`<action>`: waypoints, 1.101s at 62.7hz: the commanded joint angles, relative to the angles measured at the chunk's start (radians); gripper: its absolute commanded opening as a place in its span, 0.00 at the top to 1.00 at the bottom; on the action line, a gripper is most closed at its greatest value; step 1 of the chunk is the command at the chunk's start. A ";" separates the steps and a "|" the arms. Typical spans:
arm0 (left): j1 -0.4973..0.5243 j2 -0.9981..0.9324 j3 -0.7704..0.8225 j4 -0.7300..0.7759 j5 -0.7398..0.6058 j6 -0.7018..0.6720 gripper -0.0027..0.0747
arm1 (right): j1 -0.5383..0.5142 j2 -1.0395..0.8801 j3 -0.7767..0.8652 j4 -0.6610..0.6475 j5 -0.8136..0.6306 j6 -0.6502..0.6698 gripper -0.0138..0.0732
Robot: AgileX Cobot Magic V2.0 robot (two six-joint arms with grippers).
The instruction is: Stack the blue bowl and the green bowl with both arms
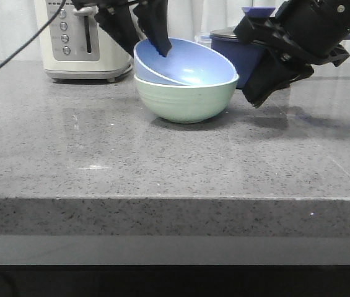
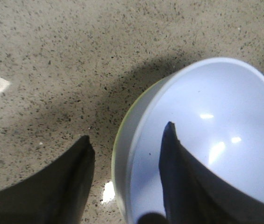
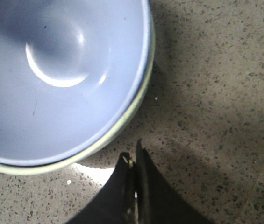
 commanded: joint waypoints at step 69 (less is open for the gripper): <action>-0.017 -1.207 1.003 0.291 -0.171 -0.184 0.53 | -0.004 -0.144 -0.034 -0.093 0.085 0.082 0.90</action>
